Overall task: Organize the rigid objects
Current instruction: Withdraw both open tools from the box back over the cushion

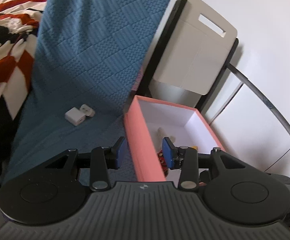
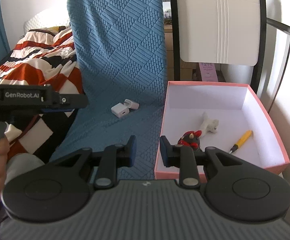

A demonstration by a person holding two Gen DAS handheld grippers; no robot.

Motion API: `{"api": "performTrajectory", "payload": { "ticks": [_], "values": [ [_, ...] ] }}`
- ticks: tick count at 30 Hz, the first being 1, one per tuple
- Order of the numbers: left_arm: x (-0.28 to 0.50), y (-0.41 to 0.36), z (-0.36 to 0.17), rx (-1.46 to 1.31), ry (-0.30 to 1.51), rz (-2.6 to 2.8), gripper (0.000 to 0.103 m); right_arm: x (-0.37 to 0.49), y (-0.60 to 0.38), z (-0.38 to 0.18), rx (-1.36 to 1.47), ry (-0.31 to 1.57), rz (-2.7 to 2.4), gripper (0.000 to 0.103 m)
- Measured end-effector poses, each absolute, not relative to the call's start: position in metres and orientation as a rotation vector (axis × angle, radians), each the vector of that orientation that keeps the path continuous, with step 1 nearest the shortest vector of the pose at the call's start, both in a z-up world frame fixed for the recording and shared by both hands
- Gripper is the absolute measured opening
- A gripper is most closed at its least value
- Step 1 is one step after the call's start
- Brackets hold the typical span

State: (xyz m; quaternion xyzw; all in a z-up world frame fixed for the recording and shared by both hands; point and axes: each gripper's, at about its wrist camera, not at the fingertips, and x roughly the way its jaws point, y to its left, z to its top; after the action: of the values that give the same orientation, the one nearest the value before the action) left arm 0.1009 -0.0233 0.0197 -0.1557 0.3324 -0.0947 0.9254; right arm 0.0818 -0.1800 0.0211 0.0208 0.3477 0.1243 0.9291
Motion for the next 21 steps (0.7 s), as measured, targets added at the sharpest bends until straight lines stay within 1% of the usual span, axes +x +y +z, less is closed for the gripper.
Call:
{"api": "performTrajectory", "payload": {
  "ticks": [12, 15, 21],
  "values": [
    [0.069, 0.006, 0.005, -0.324, 0.680, -0.120, 0.045, 0.076, -0.142, 0.003, 0.029, 0.745, 0.270, 0.028],
    [0.063, 0.012, 0.003, -0.331, 0.686, -0.102, 0.045, 0.074, -0.137, -0.007, 0.059, 0.790, 0.270, 0.028],
    [0.060, 0.020, 0.001, -0.336, 0.679, -0.042, 0.045, 0.069, -0.137, -0.014, 0.052, 0.802, 0.271, 0.028]
  ]
}}
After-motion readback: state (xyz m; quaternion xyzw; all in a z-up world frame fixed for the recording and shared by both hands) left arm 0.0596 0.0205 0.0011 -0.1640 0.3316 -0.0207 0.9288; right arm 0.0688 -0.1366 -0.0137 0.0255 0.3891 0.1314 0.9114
